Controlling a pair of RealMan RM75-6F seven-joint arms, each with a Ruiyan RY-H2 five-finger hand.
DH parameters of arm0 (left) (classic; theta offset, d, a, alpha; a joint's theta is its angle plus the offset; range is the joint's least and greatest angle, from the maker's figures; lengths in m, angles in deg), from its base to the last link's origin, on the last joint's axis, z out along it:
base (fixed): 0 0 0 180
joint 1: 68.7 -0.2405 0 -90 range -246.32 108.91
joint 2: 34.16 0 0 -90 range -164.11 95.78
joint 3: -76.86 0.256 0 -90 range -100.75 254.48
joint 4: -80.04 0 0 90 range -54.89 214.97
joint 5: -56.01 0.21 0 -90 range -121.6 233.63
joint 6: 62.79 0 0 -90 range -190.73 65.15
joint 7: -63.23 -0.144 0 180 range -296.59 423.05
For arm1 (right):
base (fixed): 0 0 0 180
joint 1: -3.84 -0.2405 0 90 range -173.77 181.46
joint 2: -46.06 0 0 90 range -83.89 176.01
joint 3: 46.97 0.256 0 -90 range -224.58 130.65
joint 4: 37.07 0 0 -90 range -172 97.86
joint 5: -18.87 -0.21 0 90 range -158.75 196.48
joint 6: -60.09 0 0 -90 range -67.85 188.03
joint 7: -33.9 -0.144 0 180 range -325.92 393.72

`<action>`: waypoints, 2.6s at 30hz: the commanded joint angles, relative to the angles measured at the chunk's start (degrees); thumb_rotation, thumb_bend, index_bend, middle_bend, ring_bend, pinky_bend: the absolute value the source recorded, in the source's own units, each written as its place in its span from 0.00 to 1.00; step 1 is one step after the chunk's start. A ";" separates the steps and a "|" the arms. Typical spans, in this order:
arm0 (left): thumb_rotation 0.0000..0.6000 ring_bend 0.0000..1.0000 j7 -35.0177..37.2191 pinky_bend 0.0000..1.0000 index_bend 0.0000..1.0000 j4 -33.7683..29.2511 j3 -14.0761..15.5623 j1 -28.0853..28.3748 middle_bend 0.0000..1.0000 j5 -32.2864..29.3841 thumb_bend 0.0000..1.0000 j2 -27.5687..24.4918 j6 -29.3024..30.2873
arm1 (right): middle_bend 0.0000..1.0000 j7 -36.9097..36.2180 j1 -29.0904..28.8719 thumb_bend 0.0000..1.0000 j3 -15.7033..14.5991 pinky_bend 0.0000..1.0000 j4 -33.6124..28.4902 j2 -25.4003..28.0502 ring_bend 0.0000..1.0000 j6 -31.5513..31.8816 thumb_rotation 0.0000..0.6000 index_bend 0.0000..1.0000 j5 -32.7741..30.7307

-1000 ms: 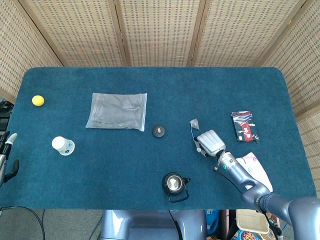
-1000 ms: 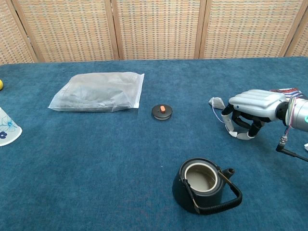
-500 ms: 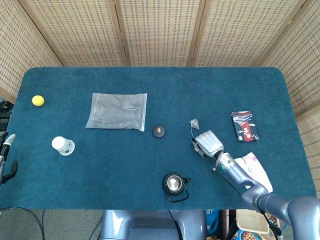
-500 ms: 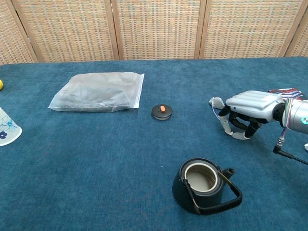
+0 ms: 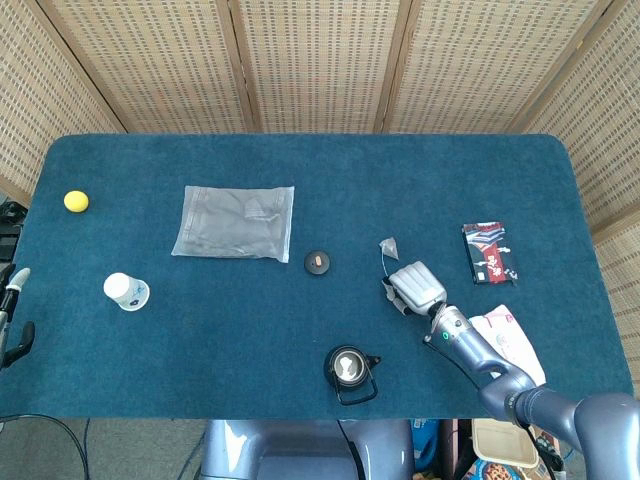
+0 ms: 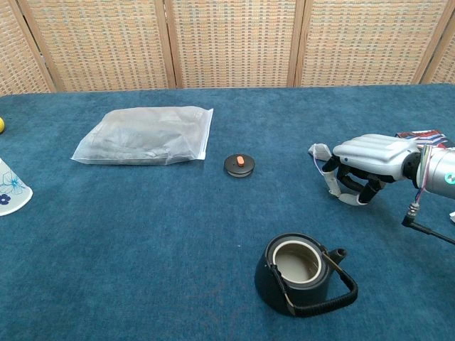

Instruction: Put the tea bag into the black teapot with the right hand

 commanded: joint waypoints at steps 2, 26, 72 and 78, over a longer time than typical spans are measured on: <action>1.00 0.00 0.01 0.00 0.03 0.02 0.00 -0.06 0.00 -0.01 0.54 -0.02 0.05 | 0.87 -0.05 0.01 0.58 -0.02 0.92 0.09 -0.07 0.90 0.00 1.00 0.60 -0.04; 1.00 0.00 -0.48 0.00 0.03 -0.38 -0.13 -0.09 0.00 -0.07 0.54 -0.08 0.01 | 0.87 -1.19 0.35 0.64 0.50 0.92 0.02 0.73 0.90 1.72 1.00 0.63 -0.03; 1.00 0.00 -3.53 0.00 0.03 -3.90 -0.32 -0.01 0.00 0.02 0.54 -1.17 0.85 | 0.87 -15.91 4.11 0.67 0.50 0.93 -22.20 17.45 0.90 24.50 1.00 0.67 14.77; 1.00 0.00 -3.54 0.00 0.03 -3.98 -0.27 -0.11 0.00 0.02 0.54 -1.29 0.93 | 0.87 -16.51 4.29 0.67 0.39 0.93 -23.11 18.11 0.90 26.28 1.00 0.67 16.06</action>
